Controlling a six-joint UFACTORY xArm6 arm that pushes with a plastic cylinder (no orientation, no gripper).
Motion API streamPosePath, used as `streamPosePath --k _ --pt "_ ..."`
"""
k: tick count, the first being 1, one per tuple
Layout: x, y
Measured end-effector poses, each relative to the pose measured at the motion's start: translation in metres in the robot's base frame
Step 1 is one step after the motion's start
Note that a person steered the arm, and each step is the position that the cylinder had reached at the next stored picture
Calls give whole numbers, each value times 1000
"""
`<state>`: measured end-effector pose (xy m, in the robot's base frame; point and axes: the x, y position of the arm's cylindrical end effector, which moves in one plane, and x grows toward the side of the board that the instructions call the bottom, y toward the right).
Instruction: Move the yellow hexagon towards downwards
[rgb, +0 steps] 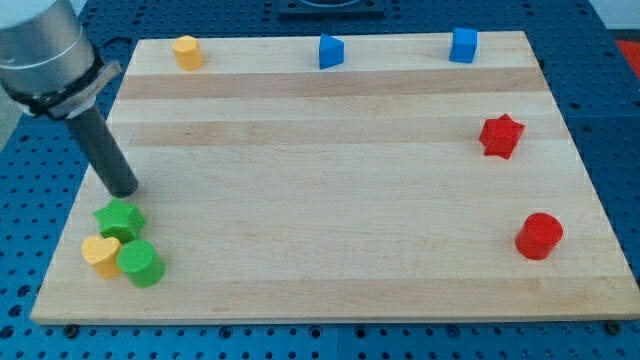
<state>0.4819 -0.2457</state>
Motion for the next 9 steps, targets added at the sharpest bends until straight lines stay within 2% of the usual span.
streamPosePath --k 1,3,5,6,7,8,9 --pt "21 -15" --pt "17 -37" --pt "-81 52" --pt "-118 52" --pt "-126 -8" --pt "-152 -59" --pt "-192 -59"
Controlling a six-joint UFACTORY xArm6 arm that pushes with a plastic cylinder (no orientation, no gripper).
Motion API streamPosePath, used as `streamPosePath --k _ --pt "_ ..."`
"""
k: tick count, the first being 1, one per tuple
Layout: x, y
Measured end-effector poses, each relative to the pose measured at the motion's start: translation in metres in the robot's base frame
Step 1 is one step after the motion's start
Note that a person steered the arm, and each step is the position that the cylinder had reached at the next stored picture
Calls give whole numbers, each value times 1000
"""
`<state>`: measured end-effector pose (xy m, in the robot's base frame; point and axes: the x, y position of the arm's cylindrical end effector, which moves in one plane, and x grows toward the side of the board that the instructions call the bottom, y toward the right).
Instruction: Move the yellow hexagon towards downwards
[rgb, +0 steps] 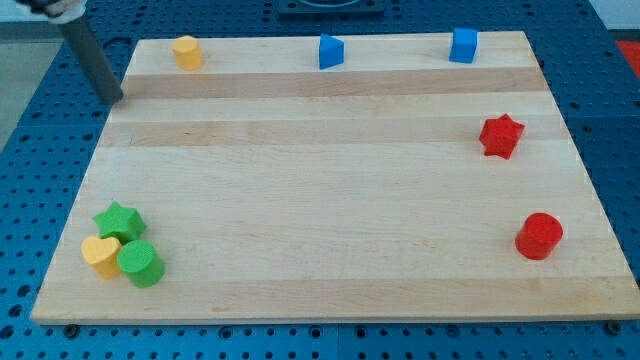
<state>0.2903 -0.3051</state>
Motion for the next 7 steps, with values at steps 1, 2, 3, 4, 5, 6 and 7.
streamPosePath --k 1,2,3,4,5,6,7 --pt "-69 1" --pt "-94 16" --pt "-97 52" --pt "-77 73" --pt "-42 89" --pt "-45 91" --pt "-89 93"
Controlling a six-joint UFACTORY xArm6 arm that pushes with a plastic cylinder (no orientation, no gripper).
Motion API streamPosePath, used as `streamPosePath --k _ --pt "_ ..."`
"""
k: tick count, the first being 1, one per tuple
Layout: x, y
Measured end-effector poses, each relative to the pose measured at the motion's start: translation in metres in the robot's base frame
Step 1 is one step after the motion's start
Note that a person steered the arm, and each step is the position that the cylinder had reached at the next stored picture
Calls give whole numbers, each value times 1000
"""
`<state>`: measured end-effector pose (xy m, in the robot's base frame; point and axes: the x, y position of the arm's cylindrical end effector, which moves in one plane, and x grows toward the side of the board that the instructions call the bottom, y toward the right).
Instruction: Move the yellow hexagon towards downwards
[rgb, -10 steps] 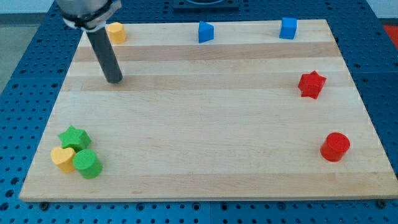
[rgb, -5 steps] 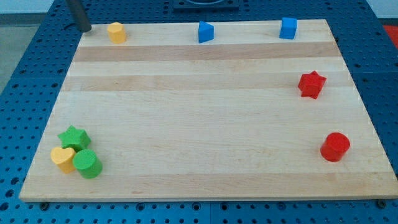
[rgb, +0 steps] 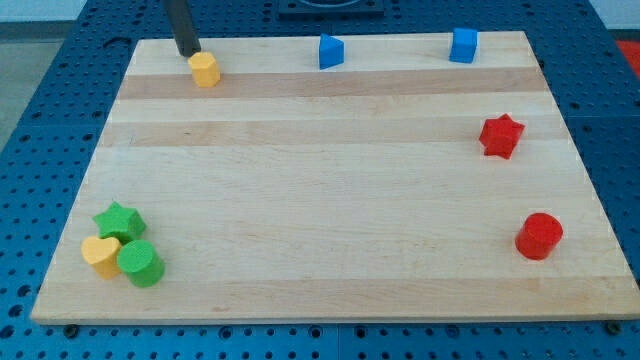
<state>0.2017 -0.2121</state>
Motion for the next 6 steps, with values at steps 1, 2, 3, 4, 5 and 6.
streamPosePath --k 1,2,3,4,5,6 --pt "6 11" --pt "50 11" --pt "93 11" --pt "98 11" --pt "58 14" --pt "48 36"
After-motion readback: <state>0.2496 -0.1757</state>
